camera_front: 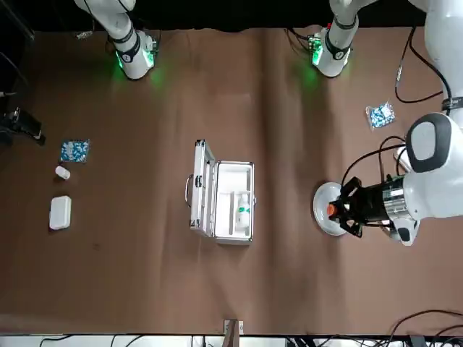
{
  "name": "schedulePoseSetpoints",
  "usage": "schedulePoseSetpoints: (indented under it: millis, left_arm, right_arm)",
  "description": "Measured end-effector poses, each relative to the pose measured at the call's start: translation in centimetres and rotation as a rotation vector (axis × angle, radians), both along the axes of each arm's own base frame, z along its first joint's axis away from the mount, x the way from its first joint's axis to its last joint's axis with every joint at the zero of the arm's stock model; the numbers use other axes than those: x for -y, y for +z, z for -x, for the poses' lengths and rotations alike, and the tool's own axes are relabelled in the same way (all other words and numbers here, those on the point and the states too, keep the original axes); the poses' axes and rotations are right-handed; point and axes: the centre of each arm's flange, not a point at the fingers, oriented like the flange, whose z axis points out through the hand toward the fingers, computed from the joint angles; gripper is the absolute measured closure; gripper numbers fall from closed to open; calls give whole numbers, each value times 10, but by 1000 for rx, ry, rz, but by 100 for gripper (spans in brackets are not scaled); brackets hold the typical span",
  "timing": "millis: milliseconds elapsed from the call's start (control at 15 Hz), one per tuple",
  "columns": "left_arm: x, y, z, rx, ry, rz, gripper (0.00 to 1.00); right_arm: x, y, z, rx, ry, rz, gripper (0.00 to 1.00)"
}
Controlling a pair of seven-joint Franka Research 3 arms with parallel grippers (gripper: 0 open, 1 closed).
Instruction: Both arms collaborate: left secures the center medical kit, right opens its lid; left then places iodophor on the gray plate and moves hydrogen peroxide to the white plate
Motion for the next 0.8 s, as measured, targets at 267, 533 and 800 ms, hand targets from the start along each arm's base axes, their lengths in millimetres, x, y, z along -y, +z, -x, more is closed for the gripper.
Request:
schedulePoseSetpoints:
  millis: [267,533,800]
  left_arm:
    - [-27,-10,5,-32,-83,62,67]
    - [-52,-17,9,-56,-103,155,67]
    - [-59,-29,10,-59,-136,186,67]
  right_arm:
    - [-14,0,-1,0,25,-1,2]
    - [-23,0,-1,0,40,-1,2]
    - [-3,1,1,1,6,0,2]
